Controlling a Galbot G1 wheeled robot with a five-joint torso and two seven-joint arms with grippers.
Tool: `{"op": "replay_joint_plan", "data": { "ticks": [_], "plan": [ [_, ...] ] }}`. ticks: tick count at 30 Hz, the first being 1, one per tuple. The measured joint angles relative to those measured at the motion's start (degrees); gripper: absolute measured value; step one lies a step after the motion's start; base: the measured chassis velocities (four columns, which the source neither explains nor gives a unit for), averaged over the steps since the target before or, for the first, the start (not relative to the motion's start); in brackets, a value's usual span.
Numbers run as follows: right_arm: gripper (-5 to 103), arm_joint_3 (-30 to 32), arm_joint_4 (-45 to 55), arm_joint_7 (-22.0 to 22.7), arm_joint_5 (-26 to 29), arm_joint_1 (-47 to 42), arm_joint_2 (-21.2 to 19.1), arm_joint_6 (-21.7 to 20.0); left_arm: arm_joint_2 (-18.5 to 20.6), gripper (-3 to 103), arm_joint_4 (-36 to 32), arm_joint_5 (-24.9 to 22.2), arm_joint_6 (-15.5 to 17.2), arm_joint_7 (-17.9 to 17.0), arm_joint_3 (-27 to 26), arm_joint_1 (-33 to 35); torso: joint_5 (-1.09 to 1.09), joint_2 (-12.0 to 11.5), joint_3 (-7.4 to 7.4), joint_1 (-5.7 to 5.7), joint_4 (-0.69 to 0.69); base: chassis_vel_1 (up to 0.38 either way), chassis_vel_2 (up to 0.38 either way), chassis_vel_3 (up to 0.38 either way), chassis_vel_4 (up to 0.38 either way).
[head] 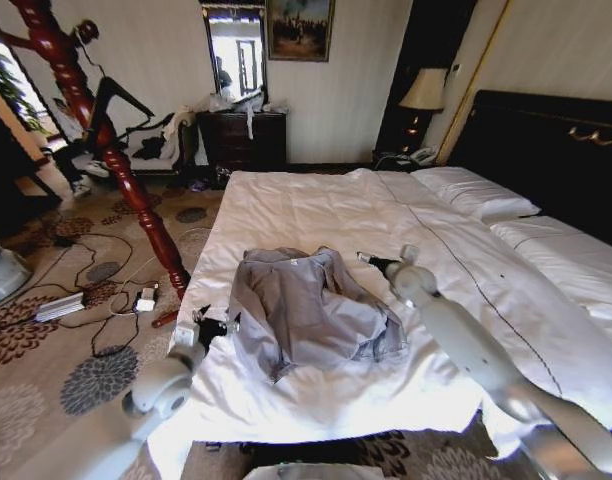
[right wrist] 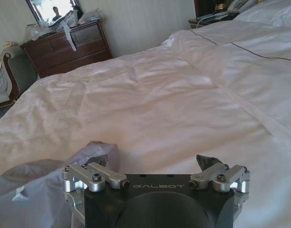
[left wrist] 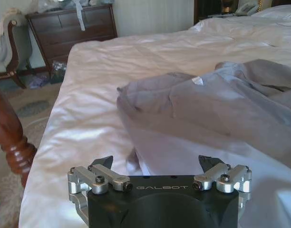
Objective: Pick up the clothes from the bed and hang them on the clothes hanger.
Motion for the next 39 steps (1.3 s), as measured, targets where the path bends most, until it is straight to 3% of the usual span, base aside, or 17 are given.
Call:
{"op": "replay_joint_plan", "data": {
  "ticks": [3,6,8,9,13,18,20,25,27,30,34,36,39],
  "plan": [
    [100,5.1,4.6,0.4,0.2,-7.0,-1.3,-0.8,-0.5,100,-1.5,0.7,-0.2,0.4,-2.1,4.2,-0.01,0.0,0.0,-0.01,0.03,0.0,0.0,0.0,0.0],
    [100,9.9,7.9,-0.1,-1.6,-13.0,-2.4,-1.2,-1.1,100,-2.5,2.3,-0.9,1.0,-3.6,7.9,0.0,0.0,-0.01,-0.01,-0.03,0.0,0.0,0.0,0.0],
    [100,13.8,10.5,-1.4,-5.5,-18.5,-2.6,-0.9,-2.7,100,-2.7,5.0,-2.6,2.1,-5.2,11.4,0.0,0.0,0.0,-0.01,-0.02,0.0,0.0,0.0,0.0],
    [100,13.8,10.5,-1.4,-5.5,-18.5,-2.6,-0.9,-2.7,100,-2.7,5.0,-2.6,2.1,-5.2,11.4,0.0,0.0,0.0,-0.01,-0.02,0.0,0.0,0.0,0.0],
    [100,17.6,13.5,-4.1,-15.0,-25.3,-0.5,2.9,-8.0,100,-2.7,9.2,-6.0,3.3,-6.6,15.0,0.0,0.0,0.0,-0.01,0.0,0.0,0.0,0.0,0.0],
    [100,19.3,15.9,-6.7,-21.1,-29.8,0.4,5.4,-12.4,100,-3.3,13.7,-8.4,4.7,-9.6,20.1,-0.01,0.0,0.01,-0.01,0.0,0.0,0.0,0.0,0.0],
    [100,19.5,16.4,-6.9,-21.2,-30.2,0.4,5.5,-13.2,100,-3.8,14.2,-8.7,5.0,-10.6,21.7,-0.02,0.0,0.01,-0.01,0.0,0.0,0.0,0.0,0.0],
    [100,17.8,14.9,-5.4,-14.3,-24.0,-0.1,3.4,-14.8,100,-5.4,15.7,-9.2,5.5,-12.8,25.4,-0.02,0.0,0.01,0.0,0.0,0.0,0.0,0.0,0.0],
    [100,14.3,10.4,-4.1,-10.1,-16.7,-0.1,1.4,-15.7,100,-6.4,17.0,-9.4,5.6,-13.5,27.2,-0.03,0.0,0.01,0.0,0.02,0.0,0.0,0.0,0.0],
    [100,11.5,6.1,-5.1,-10.9,-12.3,0.0,0.6,-16.3,100,-7.0,17.6,-9.4,5.7,-14.1,28.5,-0.01,0.0,0.02,0.01,0.05,0.0,0.0,0.0,0.0],
    [100,3.7,-5.7,-11.6,-17.3,-2.1,0.9,-0.1,-17.5,100,-8.1,18.9,-9.5,6.0,-15.5,30.8,-0.02,0.0,0.02,0.01,-0.01,0.0,0.0,0.0,0.0],
    [100,1.9,-8.5,-11.9,-16.7,0.8,2.2,-0.2,-17.9,100,-8.4,19.2,-9.5,6.0,-15.8,31.2,0.0,0.0,0.02,0.01,-0.02,0.0,0.0,0.0,0.0],
    [100,-0.3,-14.8,-11.0,-10.6,7.3,6.4,-1.7,-18.6,100,-8.7,19.8,-9.6,6.1,-16.5,32.1,-0.03,0.0,0.02,0.02,0.0,0.0,0.0,0.0,0.0]
  ]
}}
